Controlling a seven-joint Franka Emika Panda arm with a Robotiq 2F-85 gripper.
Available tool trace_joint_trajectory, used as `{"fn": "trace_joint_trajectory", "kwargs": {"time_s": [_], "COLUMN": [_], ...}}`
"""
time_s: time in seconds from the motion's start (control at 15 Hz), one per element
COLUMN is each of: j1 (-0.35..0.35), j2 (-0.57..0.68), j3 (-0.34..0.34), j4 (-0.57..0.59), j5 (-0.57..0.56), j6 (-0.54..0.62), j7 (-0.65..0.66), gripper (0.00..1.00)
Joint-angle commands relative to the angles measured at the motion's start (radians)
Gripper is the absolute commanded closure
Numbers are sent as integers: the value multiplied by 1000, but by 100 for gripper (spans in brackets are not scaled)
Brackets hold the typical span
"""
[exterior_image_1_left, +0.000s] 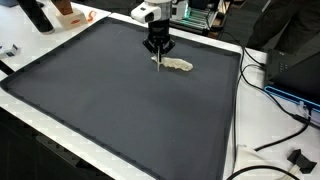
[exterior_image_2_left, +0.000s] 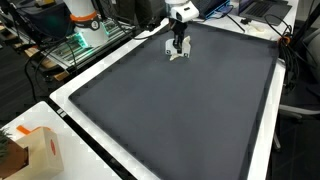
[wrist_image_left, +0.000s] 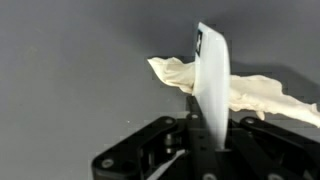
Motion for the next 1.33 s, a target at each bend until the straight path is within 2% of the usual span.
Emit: {"fn": "trace_joint_trajectory", "kwargs": {"time_s": [0.0, 0.73, 0.87, 1.27], "j1": [13, 54, 50, 66], "j2": [134, 211, 207, 100], "j3": [-4, -29, -28, -38], "j4": [105, 265, 267, 178], "j5": [-30, -108, -101, -116], "j6": [6, -64, -82, -85], "j7": [11, 41, 37, 75], "gripper": [99, 99, 99, 99]}}
